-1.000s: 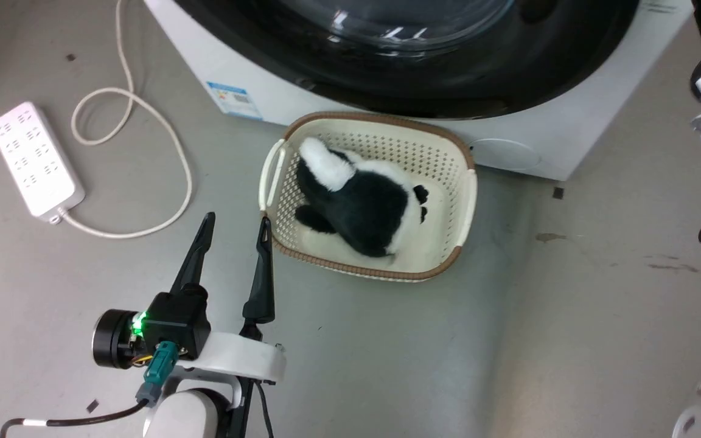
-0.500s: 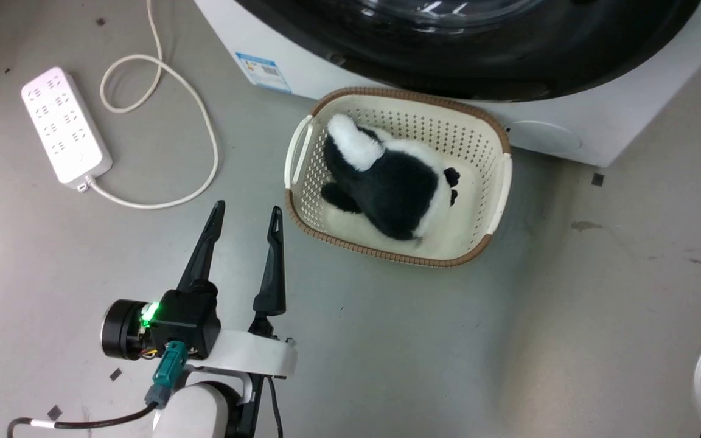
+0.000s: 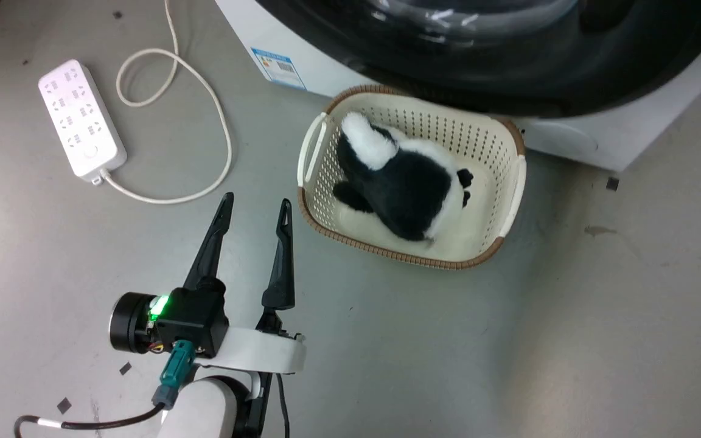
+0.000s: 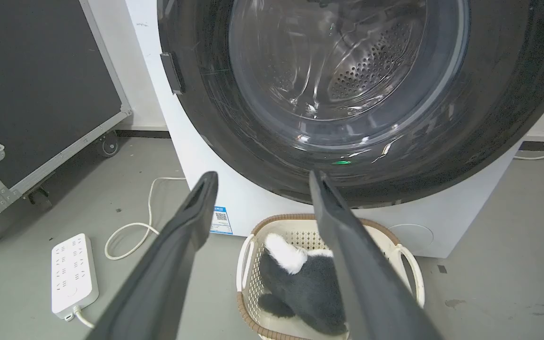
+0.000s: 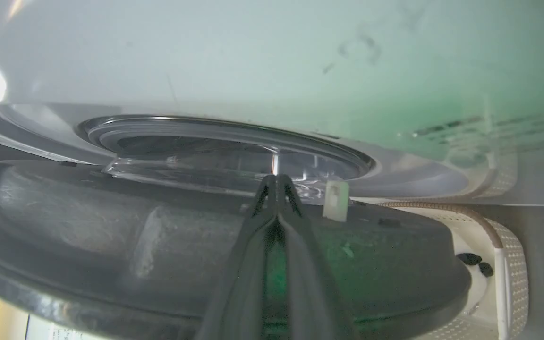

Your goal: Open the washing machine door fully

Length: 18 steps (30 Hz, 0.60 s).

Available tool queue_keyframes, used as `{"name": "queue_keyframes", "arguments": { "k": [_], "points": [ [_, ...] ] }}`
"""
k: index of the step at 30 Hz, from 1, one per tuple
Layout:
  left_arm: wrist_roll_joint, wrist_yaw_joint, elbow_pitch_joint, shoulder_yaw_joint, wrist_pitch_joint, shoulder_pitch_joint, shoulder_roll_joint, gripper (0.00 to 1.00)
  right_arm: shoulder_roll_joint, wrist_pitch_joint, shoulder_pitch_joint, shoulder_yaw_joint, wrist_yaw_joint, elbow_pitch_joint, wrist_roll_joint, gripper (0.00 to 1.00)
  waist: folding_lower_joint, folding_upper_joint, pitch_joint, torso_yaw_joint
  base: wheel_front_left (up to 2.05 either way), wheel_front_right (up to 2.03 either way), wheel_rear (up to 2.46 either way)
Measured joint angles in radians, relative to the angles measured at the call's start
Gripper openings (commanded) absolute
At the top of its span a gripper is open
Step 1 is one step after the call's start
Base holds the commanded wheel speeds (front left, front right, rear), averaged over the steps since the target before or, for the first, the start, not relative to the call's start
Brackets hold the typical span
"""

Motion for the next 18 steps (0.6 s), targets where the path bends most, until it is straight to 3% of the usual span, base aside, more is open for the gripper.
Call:
{"name": "queue_keyframes", "arguments": {
  "k": [8, 15, 18],
  "points": [
    [0.021, -0.007, 0.020, 0.004, -0.016, 0.003, 0.004, 1.00, 0.013, 0.123, 0.112, -0.007, 0.000, -0.017, 0.086, 0.00, -0.0001, 0.0000, -0.065, -0.004, 0.00, 0.00, 0.00],
    [0.029, -0.016, 0.040, 0.004, -0.025, 0.031, 0.004, 1.00, 0.021, 0.168, 0.274, 0.170, 0.000, 0.001, 0.288, 0.00, -0.0002, 0.0000, -0.152, -0.002, 0.00, 0.00, 0.00],
    [0.035, -0.021, 0.052, 0.003, -0.025, 0.062, 0.005, 1.00, 0.022, 0.166, 0.389, 0.316, 0.000, -0.016, 0.413, 0.00, -0.0003, 0.0000, -0.201, -0.007, 0.00, 0.00, 0.00]
  ]
}}
